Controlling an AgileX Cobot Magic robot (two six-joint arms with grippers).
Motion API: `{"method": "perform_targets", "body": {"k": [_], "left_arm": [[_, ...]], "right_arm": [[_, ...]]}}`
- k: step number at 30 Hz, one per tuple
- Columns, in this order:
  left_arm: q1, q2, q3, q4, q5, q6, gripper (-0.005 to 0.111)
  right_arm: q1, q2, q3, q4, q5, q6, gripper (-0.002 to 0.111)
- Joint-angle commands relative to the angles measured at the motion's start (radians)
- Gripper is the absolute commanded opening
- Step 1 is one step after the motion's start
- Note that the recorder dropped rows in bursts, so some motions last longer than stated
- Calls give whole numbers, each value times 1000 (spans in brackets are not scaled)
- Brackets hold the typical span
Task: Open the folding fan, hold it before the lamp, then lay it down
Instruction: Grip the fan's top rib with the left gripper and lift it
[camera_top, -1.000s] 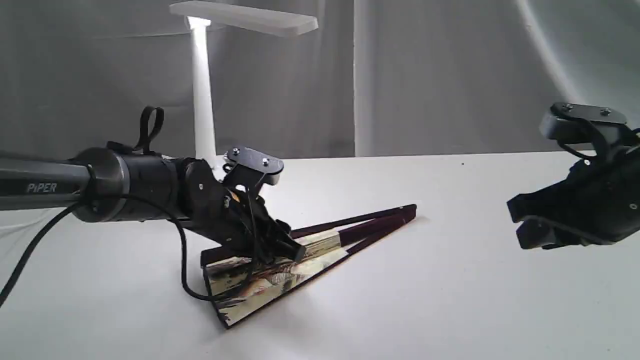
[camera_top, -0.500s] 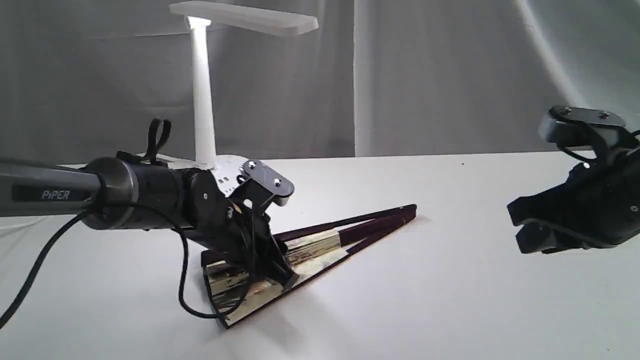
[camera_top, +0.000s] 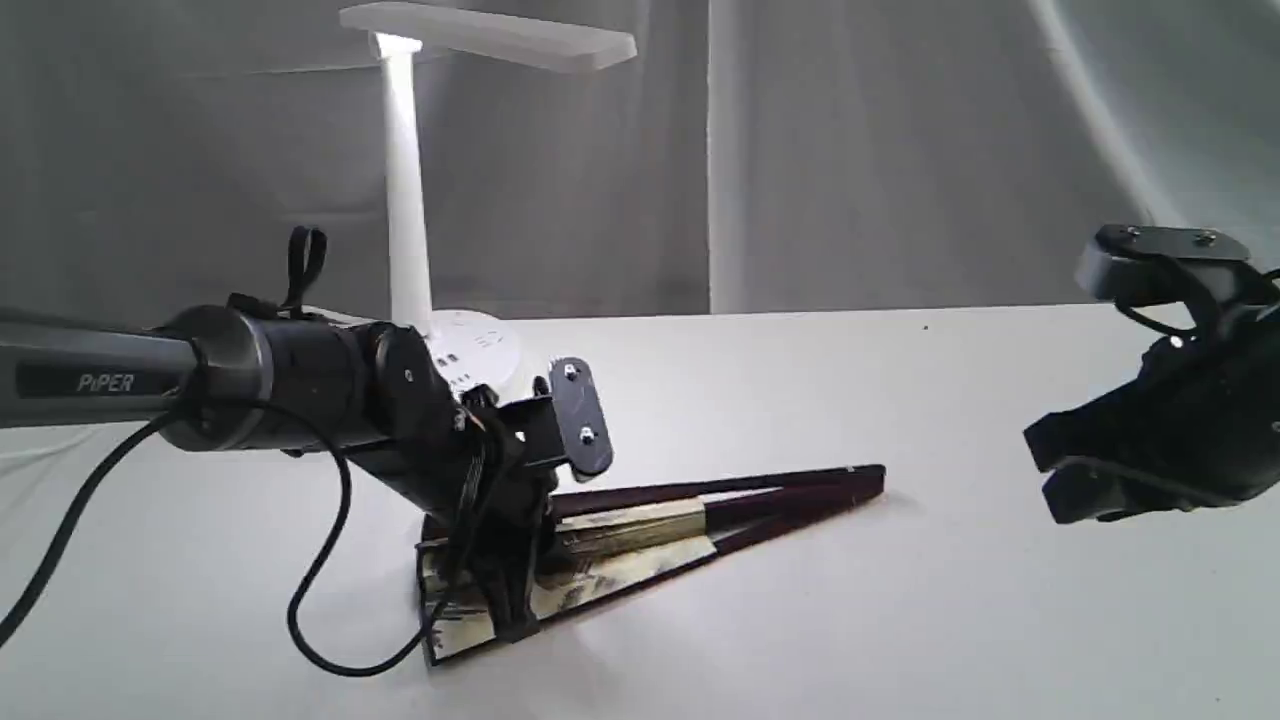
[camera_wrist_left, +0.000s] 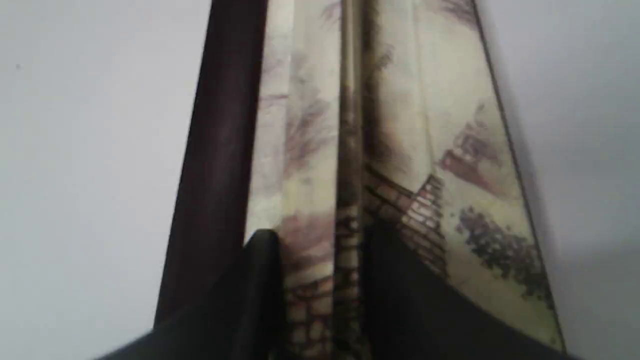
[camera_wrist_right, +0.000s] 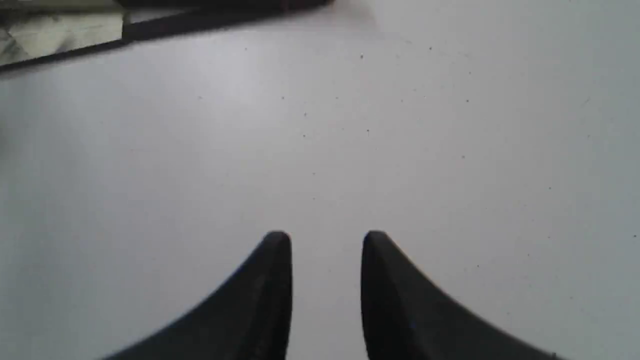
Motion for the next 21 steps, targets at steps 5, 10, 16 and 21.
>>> {"method": "perform_targets", "body": {"k": [5,10,16,21], "left_arm": [[-4,1,8,-84,275,416,25],[-4,1,8,-221,285,582,40],[-4,1,8,-255,171,616,63],[-4,-7,8,-392,106,569,63]], "right_arm": [[2,1,-4,-17,65,-66,25],[2,1,-4,5,88,-92,25],[2,1,-4,29,90,-101,25],[2,1,-4,98,92,-120,25]]}}
